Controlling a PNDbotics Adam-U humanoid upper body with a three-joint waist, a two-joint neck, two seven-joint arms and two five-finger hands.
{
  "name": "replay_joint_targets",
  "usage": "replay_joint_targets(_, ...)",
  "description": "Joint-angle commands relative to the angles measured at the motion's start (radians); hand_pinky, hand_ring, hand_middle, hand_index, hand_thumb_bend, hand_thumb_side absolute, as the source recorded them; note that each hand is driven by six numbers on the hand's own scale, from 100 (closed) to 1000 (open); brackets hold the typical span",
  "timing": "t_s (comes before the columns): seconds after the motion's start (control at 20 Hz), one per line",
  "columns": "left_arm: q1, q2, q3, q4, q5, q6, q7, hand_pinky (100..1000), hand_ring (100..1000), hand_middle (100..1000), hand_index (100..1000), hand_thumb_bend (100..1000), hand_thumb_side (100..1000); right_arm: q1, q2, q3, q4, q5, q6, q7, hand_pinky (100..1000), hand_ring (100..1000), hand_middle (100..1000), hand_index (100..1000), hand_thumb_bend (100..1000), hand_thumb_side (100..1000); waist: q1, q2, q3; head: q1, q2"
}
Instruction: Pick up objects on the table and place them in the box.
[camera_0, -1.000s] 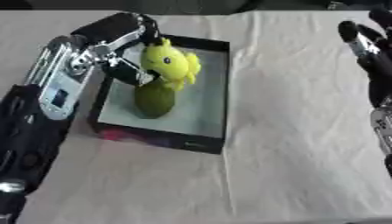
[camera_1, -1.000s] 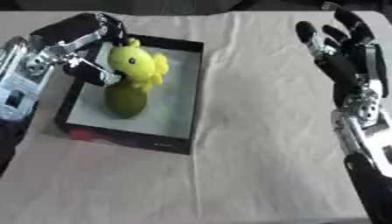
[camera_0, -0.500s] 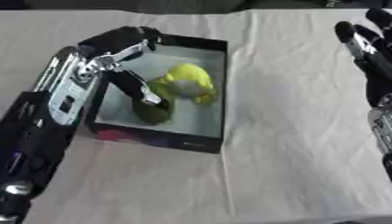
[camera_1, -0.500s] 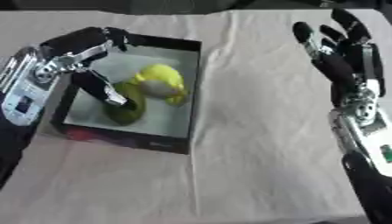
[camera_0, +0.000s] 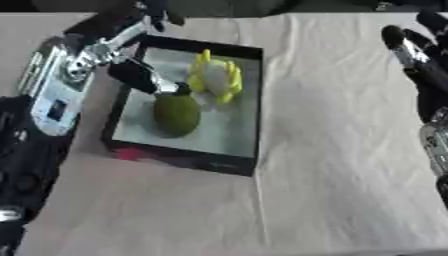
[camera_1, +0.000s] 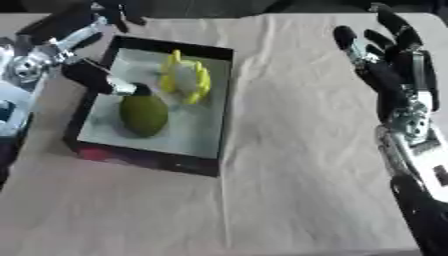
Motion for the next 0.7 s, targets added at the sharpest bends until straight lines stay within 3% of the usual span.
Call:
replay_joint_targets(0.05, 0.018, 0.11, 0.066, -0.129, 0.106, 0.068, 0.061, 854, 706, 768, 852, 646, 449, 0.0, -0.031, -0.016, -0.02, 0.003, -0.004, -0.007, 933, 867, 903, 852, 721, 333, 0.001, -0.026, 0.007, -0.016, -0.001)
replay_joint_targets(0.1, 0.041, 0.143, 0.088, -0.158, 0.139, 0.09, 0.081, 854, 703, 766, 849, 641, 444, 0.002, -0.032, -0.018, -0.021, 0.004, -0.004, -0.009, 933, 867, 902, 852, 721, 334, 0.001, -0.026, 0.01, -0.021, -0.001)
replay_joint_targets(0.15, 0.061, 0.169, 0.107, -0.183, 0.167, 0.109, 0.098, 852, 695, 765, 844, 433, 435, 0.004, -0.033, -0.02, -0.022, 0.004, -0.005, -0.011, 933, 867, 903, 852, 728, 326, 0.001, -0.027, 0.012, -0.024, -0.001)
replay_joint_targets(0.2, 0.089, 0.196, 0.133, -0.204, 0.194, 0.13, 0.12, 851, 692, 760, 842, 623, 434, 0.006, -0.034, -0.022, -0.022, 0.005, -0.005, -0.013, 933, 867, 902, 852, 721, 333, 0.0, -0.026, 0.015, -0.028, -0.001)
replay_joint_targets(0.45, 0.216, 0.297, 0.247, -0.252, 0.319, 0.197, 0.243, 841, 669, 749, 821, 577, 408, 0.006, -0.035, -0.027, -0.027, 0.005, -0.007, -0.02, 933, 867, 902, 852, 721, 336, -0.004, -0.024, 0.019, -0.037, -0.001)
replay_joint_targets(0.7, 0.335, 0.364, 0.342, -0.25, 0.435, 0.212, 0.403, 832, 653, 742, 810, 575, 397, 0.006, -0.037, -0.033, -0.038, 0.006, -0.01, -0.026, 932, 867, 902, 852, 722, 339, -0.012, -0.019, 0.019, -0.039, -0.001)
